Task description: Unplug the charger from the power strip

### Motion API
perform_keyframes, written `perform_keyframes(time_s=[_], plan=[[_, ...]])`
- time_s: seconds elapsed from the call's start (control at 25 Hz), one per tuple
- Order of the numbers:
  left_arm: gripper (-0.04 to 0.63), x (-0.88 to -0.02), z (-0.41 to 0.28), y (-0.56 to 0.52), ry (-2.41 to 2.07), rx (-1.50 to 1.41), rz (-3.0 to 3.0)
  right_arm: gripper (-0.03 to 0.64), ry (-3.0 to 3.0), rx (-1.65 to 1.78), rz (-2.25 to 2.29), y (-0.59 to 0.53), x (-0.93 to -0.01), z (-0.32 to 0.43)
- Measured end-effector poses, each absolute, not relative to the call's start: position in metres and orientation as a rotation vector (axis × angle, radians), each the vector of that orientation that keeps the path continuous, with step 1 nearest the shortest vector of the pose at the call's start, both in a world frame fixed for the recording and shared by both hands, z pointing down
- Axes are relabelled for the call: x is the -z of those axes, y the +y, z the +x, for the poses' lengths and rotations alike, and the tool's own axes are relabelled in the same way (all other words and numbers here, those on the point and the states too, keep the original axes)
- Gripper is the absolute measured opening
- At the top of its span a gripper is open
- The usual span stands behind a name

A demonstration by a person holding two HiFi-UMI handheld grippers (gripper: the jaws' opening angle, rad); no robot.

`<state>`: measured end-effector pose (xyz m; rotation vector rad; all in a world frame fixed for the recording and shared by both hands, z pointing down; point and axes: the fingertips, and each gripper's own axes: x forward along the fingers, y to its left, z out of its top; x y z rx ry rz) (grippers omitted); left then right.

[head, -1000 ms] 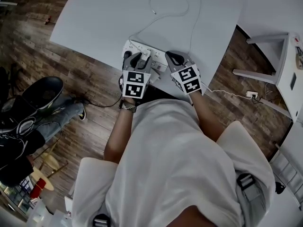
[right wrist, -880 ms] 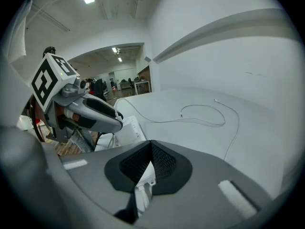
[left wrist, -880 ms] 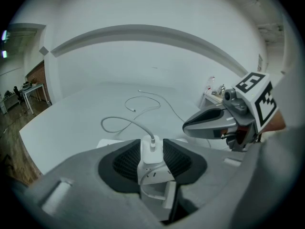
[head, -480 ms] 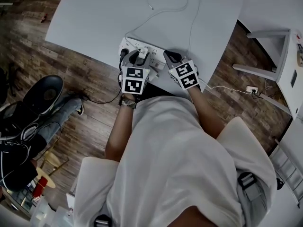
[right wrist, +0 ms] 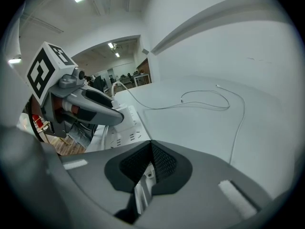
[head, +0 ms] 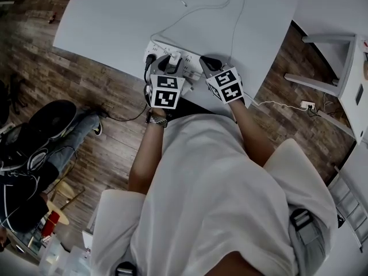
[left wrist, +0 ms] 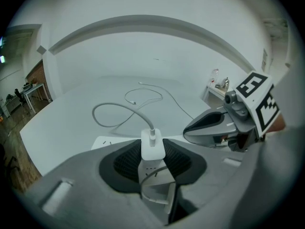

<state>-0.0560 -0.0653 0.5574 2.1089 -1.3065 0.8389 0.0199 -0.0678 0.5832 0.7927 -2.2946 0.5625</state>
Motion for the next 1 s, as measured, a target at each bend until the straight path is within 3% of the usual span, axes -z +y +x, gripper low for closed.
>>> perform_keyframes(time_s=[0.72,1.0], plan=[[0.144,-0.556,-0.057,-0.064,-1.330,-0.675,2.063,0.002,-2.315,-0.611,0.830,-0.067,-0.583,0.022],[0.141,-0.560,-0.062,-0.068,-1.340,-0.787,2.102,0.002,-2.315,-0.612,0.832,-0.072,-0.585,0.017]])
